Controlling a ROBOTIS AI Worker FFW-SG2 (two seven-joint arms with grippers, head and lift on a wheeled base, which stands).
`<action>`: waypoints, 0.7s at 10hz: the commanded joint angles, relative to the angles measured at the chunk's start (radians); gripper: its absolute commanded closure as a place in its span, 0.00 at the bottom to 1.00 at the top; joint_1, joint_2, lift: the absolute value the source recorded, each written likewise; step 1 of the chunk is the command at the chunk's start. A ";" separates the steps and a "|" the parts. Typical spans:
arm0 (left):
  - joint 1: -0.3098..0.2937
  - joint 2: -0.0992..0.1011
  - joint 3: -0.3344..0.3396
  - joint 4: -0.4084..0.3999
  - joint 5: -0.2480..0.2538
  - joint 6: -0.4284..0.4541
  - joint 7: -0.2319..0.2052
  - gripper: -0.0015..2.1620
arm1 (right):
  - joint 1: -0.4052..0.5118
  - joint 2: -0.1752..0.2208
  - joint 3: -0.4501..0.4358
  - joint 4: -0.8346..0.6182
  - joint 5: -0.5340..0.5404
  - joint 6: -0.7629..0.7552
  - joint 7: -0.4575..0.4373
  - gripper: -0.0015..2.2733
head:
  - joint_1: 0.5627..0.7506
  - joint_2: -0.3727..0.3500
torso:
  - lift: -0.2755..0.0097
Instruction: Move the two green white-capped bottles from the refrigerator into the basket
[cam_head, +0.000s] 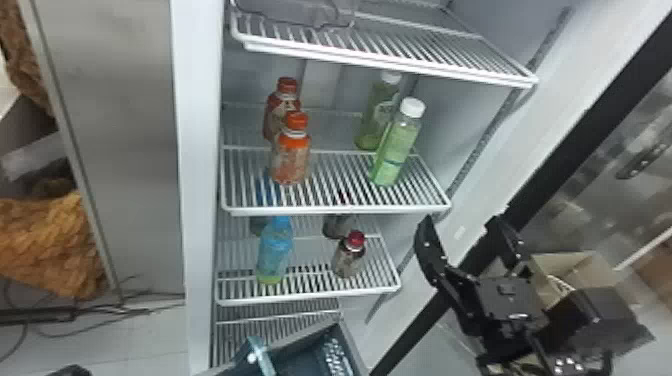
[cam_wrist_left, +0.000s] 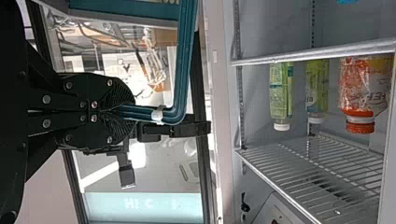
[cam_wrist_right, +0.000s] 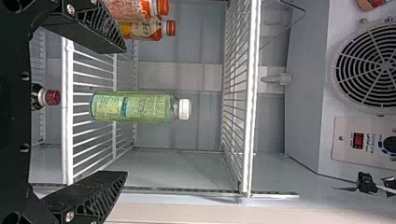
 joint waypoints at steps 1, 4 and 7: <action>0.000 0.000 0.000 0.000 0.000 0.003 0.000 0.56 | 0.000 0.000 0.000 0.000 0.000 0.000 0.000 0.05 | 0.70 0.03 | 0.95; 0.002 0.000 0.002 0.000 0.000 0.001 0.000 0.56 | 0.000 0.000 0.000 0.002 0.000 0.000 0.000 0.05 | 0.70 0.03 | 0.95; 0.002 0.000 0.002 0.000 0.002 0.001 0.000 0.56 | -0.005 0.002 0.000 0.005 0.002 0.000 0.000 0.05 | 0.70 0.03 | 0.95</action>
